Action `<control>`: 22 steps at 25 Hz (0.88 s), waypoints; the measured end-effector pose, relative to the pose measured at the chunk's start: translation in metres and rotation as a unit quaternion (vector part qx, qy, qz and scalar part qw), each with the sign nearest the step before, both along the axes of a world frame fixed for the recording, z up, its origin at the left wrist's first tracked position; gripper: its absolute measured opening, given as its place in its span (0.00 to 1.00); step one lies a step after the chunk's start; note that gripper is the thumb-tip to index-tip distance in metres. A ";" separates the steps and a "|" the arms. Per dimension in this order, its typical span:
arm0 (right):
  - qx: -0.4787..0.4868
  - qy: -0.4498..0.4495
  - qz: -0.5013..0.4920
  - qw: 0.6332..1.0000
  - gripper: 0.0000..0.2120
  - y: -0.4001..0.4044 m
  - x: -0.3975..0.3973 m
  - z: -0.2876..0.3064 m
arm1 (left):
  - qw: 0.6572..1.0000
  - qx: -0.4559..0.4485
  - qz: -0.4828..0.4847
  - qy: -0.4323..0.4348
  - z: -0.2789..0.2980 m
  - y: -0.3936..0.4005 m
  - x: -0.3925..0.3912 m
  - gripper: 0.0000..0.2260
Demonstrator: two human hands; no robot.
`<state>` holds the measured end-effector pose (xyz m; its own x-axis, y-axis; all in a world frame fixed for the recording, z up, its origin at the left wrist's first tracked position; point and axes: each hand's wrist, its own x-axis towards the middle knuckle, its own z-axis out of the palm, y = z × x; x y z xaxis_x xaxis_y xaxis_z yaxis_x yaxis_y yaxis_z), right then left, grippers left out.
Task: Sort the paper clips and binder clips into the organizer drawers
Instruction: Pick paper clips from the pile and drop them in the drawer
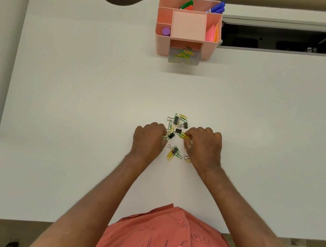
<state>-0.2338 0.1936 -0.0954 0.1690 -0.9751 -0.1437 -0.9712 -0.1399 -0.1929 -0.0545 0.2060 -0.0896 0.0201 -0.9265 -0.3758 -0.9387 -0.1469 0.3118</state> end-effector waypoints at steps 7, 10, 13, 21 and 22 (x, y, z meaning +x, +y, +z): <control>0.024 0.001 -0.008 1.000 0.05 -0.008 0.003 -0.004 | 1.000 0.015 -0.019 -0.006 0.001 -0.001 -0.001 0.13; 0.031 0.001 -0.003 1.000 0.05 -0.010 0.002 -0.006 | 1.000 0.013 -0.014 -0.014 0.001 -0.002 -0.003 0.08; 0.033 -0.005 -0.001 0.999 0.05 -0.011 0.002 -0.006 | 0.999 0.018 -0.023 -0.019 0.003 -0.004 -0.004 0.06; 0.059 -0.063 -0.007 0.996 0.03 -0.006 -0.006 0.001 | 0.996 0.007 0.018 0.088 0.001 0.001 0.004 0.04; 0.074 -0.091 -0.021 0.993 0.03 -0.006 -0.008 0.004 | 0.988 0.015 0.065 0.136 0.003 0.000 0.005 0.03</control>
<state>-0.2416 0.1878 -0.0911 0.1649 -0.9523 -0.2566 -0.9229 -0.0572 -0.3808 -0.0492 0.2064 -0.0869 0.0321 -0.9107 -0.4117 -0.7929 -0.2740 0.5443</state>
